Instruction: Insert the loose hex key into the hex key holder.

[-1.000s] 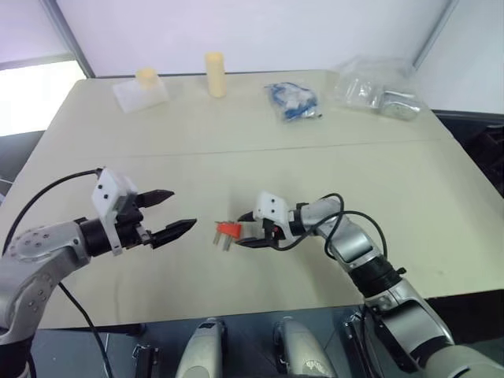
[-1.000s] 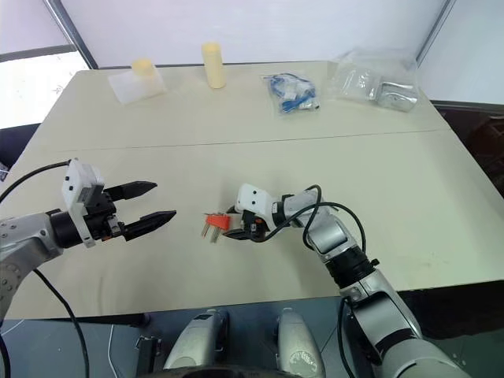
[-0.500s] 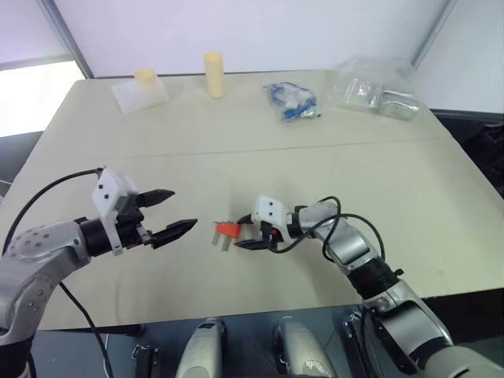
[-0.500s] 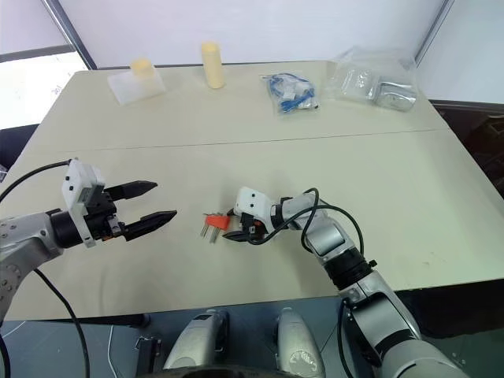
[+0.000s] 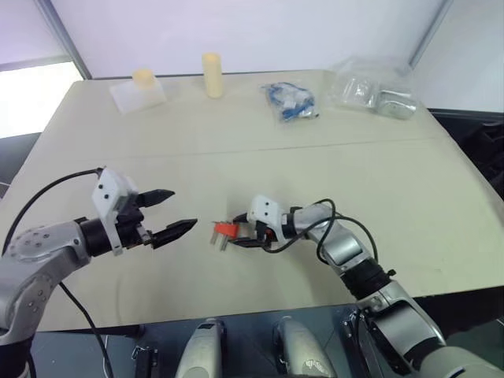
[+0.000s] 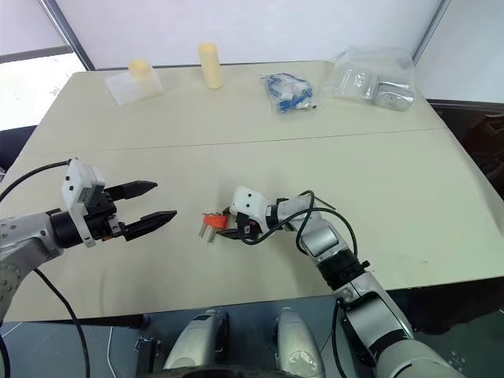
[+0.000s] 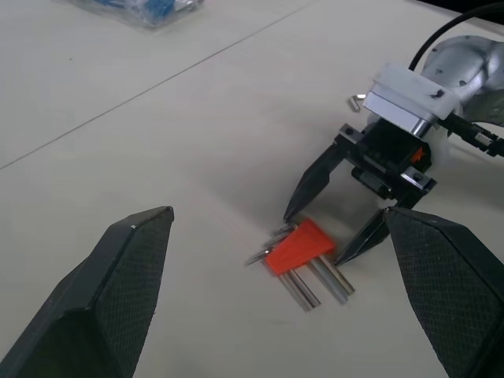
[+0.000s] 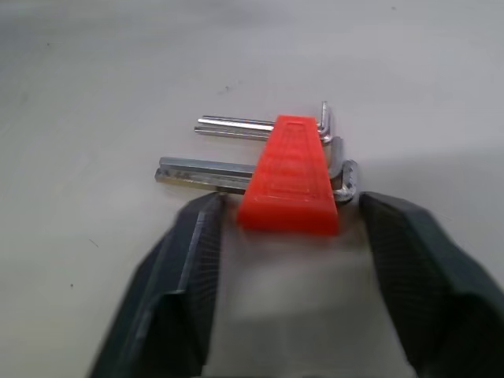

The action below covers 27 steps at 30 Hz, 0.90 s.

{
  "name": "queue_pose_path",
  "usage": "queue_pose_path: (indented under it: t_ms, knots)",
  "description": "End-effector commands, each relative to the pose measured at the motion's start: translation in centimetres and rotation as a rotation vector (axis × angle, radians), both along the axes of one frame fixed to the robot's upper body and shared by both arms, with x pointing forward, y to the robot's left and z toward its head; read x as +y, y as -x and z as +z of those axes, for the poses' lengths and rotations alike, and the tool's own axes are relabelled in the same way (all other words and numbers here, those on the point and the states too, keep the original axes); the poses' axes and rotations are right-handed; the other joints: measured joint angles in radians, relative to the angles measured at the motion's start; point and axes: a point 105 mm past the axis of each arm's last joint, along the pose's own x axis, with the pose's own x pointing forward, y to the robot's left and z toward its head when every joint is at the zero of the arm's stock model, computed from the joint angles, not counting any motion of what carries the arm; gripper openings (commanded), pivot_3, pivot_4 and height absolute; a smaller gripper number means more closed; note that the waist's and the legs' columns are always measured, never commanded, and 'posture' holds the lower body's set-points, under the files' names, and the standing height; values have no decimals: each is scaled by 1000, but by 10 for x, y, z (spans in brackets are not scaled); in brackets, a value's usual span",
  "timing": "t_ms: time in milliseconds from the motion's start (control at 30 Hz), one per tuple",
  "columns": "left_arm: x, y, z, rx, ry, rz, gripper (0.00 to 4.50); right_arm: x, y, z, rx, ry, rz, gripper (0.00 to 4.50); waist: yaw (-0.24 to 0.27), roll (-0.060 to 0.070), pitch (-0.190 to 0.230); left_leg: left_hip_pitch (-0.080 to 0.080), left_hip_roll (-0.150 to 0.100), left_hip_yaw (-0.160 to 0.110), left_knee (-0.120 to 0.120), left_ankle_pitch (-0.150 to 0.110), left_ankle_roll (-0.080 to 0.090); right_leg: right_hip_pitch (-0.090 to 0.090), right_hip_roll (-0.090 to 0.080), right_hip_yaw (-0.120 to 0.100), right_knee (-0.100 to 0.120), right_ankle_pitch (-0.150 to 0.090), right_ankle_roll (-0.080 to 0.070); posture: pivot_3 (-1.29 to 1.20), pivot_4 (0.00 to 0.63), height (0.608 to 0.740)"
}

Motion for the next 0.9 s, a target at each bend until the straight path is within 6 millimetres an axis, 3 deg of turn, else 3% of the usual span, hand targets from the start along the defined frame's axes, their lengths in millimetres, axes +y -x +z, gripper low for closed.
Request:
queue_pose_path:
  t_ms: [33, 233, 433, 500, 567, 667, 900]
  knots:
    - [-1, 2, 7, -35, -14, -4, 4500, -4, -7, -6, -30, 24, -49, 1122, 1, 0, 0, 0, 0, 0, 0, 0, 0, 0, 0, 0, 0, 0, 0, 0, 150, 740]
    - [1, 0, 6, -31, -6, 3, 4500, -9, -13, -1, -92, 46, -64, 1008, 2, 0, 0, 0, 0, 0, 0, 0, 0, 0, 0, 0, 0, 0, 0, 0, 150, 740]
    - [5, -7, 7, -29, 15, 10, 4500, -10, -29, 40, -402, 16, -96, 1008, 5, 0, 0, 0, -1, 0, 1, 0, 0, 0, 0, 0, 0, 0, 0, 0, 150, 740]
    - [8, -11, 7, -29, 18, 12, 4500, -13, -35, 63, -573, -3, -112, 1008, 5, 0, 0, 0, -1, 0, 0, 0, 0, 0, 0, 0, 0, 0, 0, 0, 150, 740]
    - [9, -17, 11, -38, 24, -1, 4500, -22, -39, 95, -879, 17, -125, 1008, 6, 0, 0, -2, -1, 0, 0, 0, 0, -2, 0, 0, 0, 0, 0, 0, 150, 740]
    - [5, -27, 17, -59, 28, -35, 4500, -30, -34, 120, -1168, 34, -95, 1008, 6, 0, 0, -3, -2, 1, 0, 0, 0, -3, 0, 0, 0, 0, 0, 0, 150, 740]
    - [-18, -46, 40, -72, 117, -175, 4500, -34, -17, 147, -1491, -15, -27, 1008, 3, -1, 1, -3, -2, 1, 0, 0, 0, -3, 1, 0, 0, 0, 0, 0, 150, 740]
